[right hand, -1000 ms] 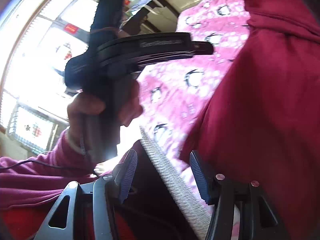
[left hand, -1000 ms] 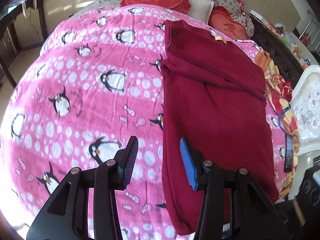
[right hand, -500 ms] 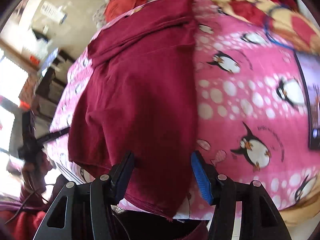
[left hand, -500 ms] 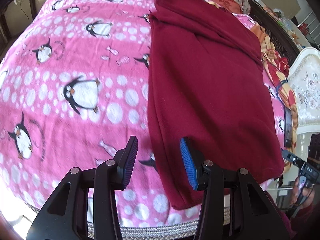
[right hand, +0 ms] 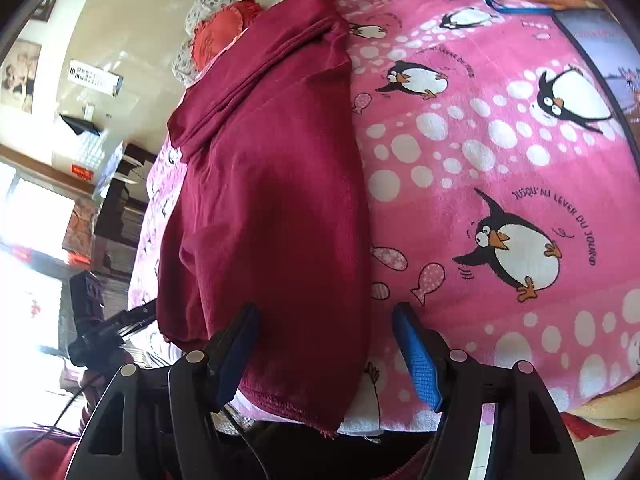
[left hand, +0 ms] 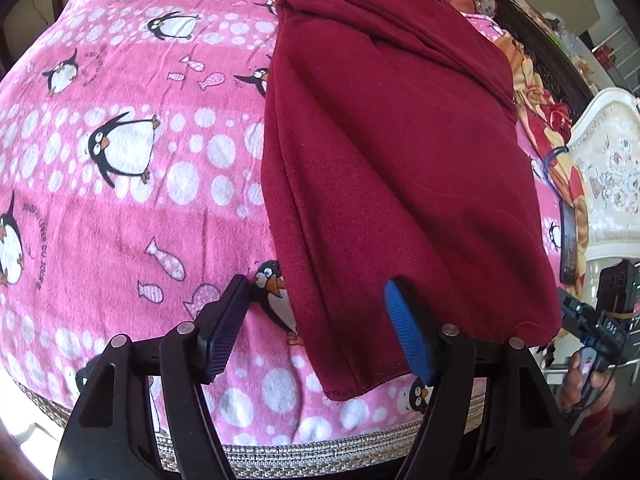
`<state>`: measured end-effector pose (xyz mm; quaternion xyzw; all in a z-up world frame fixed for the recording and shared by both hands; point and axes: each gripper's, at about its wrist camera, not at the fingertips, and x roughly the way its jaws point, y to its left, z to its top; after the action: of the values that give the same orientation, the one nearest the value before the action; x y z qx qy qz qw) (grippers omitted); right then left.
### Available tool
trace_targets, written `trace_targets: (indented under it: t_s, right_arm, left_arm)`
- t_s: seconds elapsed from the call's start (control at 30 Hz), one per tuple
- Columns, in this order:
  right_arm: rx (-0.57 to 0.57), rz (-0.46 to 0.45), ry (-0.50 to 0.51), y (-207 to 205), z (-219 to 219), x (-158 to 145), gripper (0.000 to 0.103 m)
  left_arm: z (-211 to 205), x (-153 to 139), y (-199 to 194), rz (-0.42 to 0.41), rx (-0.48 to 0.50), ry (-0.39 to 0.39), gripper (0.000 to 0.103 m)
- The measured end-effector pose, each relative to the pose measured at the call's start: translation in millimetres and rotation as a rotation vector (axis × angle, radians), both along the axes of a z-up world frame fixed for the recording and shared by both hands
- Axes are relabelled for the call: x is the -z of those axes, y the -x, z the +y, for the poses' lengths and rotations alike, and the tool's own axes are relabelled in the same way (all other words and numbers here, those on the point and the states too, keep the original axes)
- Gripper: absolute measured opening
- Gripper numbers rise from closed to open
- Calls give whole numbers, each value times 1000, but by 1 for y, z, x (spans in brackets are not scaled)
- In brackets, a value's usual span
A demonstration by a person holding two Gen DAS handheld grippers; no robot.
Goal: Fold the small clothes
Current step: 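Grasp the shirt hem with both grippers and fold it up toward the collar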
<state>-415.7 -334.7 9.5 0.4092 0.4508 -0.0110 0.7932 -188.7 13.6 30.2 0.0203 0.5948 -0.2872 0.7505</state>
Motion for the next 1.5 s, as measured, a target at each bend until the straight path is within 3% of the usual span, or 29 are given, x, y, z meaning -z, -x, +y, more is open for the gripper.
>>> trace_targets:
  t_s: [0.07, 0.23, 0.53, 0.57, 0.6, 0.63, 0.67, 0.73, 0.83, 1.1, 1.27, 1.5]
  right_arm:
    - [12, -3, -25, 3, -3, 0, 67]
    - [-7, -2, -3, 12, -5, -3, 67]
    - [-4, -38, 12, 13, -4, 0, 71]
    - [-14, -35, 27, 12, -3, -1, 65]
    - [-22, -36, 52, 11, -3, -4, 46]
    - [-25, -48, 61, 11, -3, -7, 31]
    - [-26, -52, 60, 11, -4, -9, 12]
    - [-48, -55, 70, 7, -3, -13, 10]
    - [-67, -103, 63, -2, -6, -28, 9]
    - [-58, -331, 44, -56, -36, -91, 9]
    - [-54, -385, 94, -111, -46, -112, 8]
    - [2, -417, 153, -179, -85, -138, 8]
  left_arm:
    - [-1, -1, -2, 22, 0, 4, 70]
    - [10, -4, -13, 102, -45, 115, 70]
    - [-14, 0, -9, 63, -22, 67, 71]
    - [-16, 0, -8, 53, -11, 63, 71]
    - [-17, 1, -7, 47, 11, 52, 71]
    - [-20, 1, -5, 35, 31, 40, 62]
    - [-21, 0, -4, 28, 51, 35, 42]
    - [-24, 1, -4, 34, 77, 36, 17]
    - [-22, -9, -10, 28, 94, 64, 10]
    - [-20, -78, -53, -99, 60, 209, 7]
    - [-36, -103, -95, -196, 24, 241, 7]
    - [-60, -114, -163, -229, -36, 239, 7]
